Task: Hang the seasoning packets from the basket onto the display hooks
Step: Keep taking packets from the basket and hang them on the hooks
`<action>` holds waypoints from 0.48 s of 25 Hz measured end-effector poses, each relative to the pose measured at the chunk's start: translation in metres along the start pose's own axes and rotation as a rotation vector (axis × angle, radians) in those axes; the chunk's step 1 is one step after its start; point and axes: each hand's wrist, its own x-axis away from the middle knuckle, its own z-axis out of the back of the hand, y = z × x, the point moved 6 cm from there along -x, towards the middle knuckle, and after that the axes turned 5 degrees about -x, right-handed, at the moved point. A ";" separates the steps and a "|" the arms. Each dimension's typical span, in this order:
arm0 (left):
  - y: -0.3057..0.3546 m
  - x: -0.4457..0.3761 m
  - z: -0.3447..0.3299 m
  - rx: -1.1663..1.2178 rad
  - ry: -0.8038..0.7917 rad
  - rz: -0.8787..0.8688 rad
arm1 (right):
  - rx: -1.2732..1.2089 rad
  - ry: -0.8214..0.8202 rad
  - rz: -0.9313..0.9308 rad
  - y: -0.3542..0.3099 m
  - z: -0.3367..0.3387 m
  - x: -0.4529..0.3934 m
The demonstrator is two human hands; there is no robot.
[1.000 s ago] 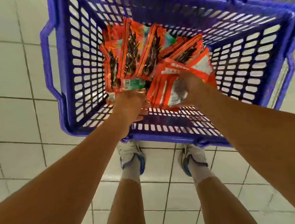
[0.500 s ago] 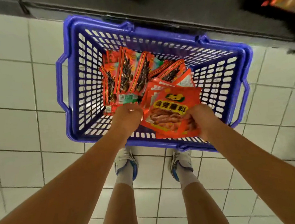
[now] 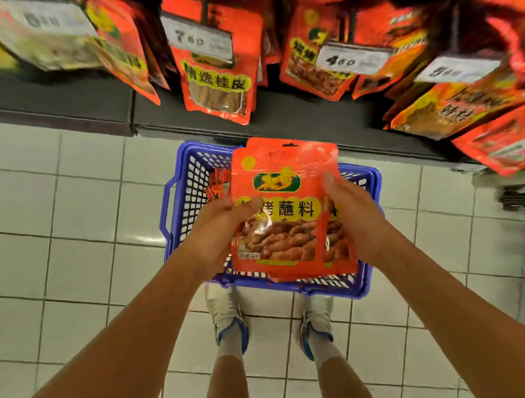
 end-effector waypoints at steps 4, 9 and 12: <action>0.082 0.077 -0.013 0.047 0.088 -0.209 | 0.036 0.040 0.321 -0.106 -0.008 0.073; 0.189 0.200 -0.023 0.110 0.079 -0.440 | 0.032 -0.016 0.537 -0.229 -0.010 0.191; 0.255 0.286 -0.044 0.098 0.065 -0.596 | 0.065 -0.028 0.715 -0.302 -0.015 0.280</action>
